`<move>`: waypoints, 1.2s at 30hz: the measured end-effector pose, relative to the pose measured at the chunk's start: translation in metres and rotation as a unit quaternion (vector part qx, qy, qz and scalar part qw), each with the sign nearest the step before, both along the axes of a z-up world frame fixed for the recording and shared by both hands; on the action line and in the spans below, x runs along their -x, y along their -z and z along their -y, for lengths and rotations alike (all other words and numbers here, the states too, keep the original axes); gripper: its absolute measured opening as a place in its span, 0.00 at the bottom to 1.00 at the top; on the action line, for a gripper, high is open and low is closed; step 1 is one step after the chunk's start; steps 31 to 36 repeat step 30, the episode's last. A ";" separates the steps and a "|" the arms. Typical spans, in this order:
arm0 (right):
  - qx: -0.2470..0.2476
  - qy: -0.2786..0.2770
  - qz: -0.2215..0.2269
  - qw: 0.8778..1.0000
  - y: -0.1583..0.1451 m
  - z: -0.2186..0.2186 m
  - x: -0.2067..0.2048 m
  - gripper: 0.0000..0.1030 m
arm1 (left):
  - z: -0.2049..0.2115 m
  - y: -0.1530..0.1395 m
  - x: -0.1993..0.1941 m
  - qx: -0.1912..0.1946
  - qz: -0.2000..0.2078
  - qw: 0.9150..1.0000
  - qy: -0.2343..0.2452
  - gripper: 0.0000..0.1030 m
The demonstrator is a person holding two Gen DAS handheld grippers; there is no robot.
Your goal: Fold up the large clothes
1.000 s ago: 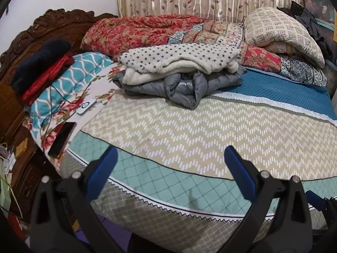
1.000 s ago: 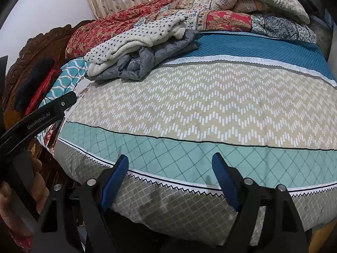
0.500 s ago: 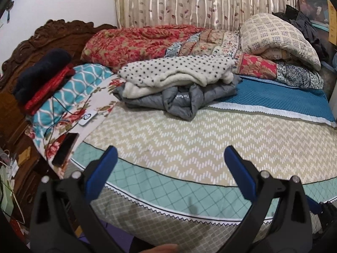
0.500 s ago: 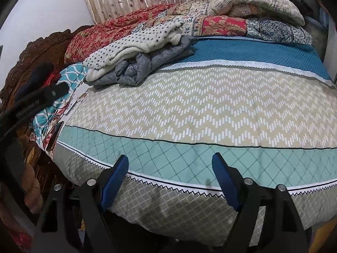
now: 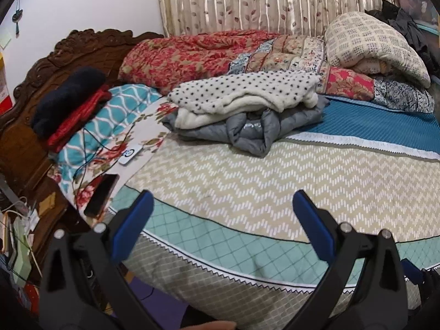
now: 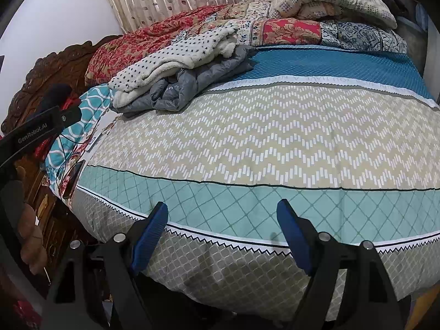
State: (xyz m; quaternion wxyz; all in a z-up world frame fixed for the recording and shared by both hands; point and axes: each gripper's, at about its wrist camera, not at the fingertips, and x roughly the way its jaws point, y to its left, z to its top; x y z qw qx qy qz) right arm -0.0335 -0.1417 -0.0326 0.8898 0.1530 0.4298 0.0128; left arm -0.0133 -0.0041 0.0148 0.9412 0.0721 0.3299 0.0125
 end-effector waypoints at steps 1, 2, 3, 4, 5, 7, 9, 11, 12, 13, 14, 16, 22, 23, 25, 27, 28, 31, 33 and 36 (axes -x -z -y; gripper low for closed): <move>0.000 0.000 0.001 1.000 0.000 0.000 0.000 0.68 | 0.000 -0.001 0.000 0.001 0.002 1.000 0.000 0.94; 0.000 0.000 0.001 1.000 -0.001 -0.001 0.000 0.68 | -0.001 -0.003 0.001 0.002 0.003 1.000 0.001 0.94; 0.002 0.000 0.002 1.000 -0.001 -0.001 0.000 0.68 | -0.001 -0.004 0.001 0.002 0.004 1.000 0.002 0.94; 0.002 0.000 0.003 1.000 -0.001 -0.002 0.000 0.68 | -0.001 -0.005 0.001 0.002 0.005 1.000 0.003 0.94; 0.002 0.001 0.003 1.000 -0.001 -0.002 0.000 0.68 | -0.001 -0.006 0.000 0.002 0.006 1.000 0.003 0.94; 0.001 0.002 0.004 1.000 -0.002 -0.001 -0.001 0.68 | -0.002 -0.008 0.001 0.004 0.009 1.000 0.002 0.94; 0.002 0.004 0.006 1.000 -0.004 -0.001 -0.001 0.68 | -0.003 -0.010 0.001 0.009 0.009 1.000 0.002 0.94; 0.004 0.002 0.008 1.000 -0.005 -0.001 -0.001 0.68 | -0.002 -0.011 0.001 0.010 0.008 1.000 0.002 0.94; 0.006 0.001 0.008 1.000 -0.005 -0.002 -0.002 0.68 | -0.002 -0.011 0.001 0.008 0.008 1.000 -0.001 0.94; 0.007 -0.001 0.008 1.000 -0.005 -0.002 -0.003 0.68 | -0.003 -0.011 0.000 0.008 0.007 1.000 -0.004 0.94; 0.008 -0.002 0.008 1.000 -0.005 -0.003 -0.003 0.68 | -0.003 -0.012 0.000 0.011 0.006 1.000 -0.003 0.94; 0.009 -0.004 0.007 1.000 -0.005 -0.004 -0.003 0.68 | -0.004 -0.011 -0.001 0.012 0.005 1.000 -0.005 0.94; 0.012 -0.005 0.008 1.000 -0.004 -0.005 -0.004 0.68 | 0.003 -0.009 0.003 0.013 0.004 1.000 0.016 0.94; 0.012 -0.005 0.009 1.000 -0.004 -0.005 -0.004 0.69 | 0.004 -0.009 0.004 0.012 0.004 1.000 0.016 0.94; 0.013 -0.005 0.010 1.000 -0.004 -0.005 -0.003 0.68 | 0.004 -0.009 0.004 0.011 0.004 1.000 0.015 0.94; 0.012 -0.004 0.011 1.000 -0.004 -0.004 -0.003 0.68 | 0.005 -0.008 0.004 0.010 0.001 1.000 0.015 0.94; 0.011 -0.004 0.011 1.000 -0.004 -0.004 -0.003 0.68 | 0.005 -0.007 0.004 0.010 0.000 1.000 0.014 0.94; 0.011 -0.003 0.011 1.000 -0.004 -0.004 -0.003 0.68 | 0.005 -0.007 0.004 0.009 0.000 1.000 0.014 0.94; 0.011 -0.003 0.011 1.000 -0.004 -0.004 -0.003 0.68 | 0.005 -0.007 0.004 0.009 0.000 1.000 0.014 0.94; 0.011 -0.003 0.011 1.000 -0.004 -0.004 -0.003 0.68 | 0.005 -0.007 0.004 0.009 0.000 1.000 0.014 0.94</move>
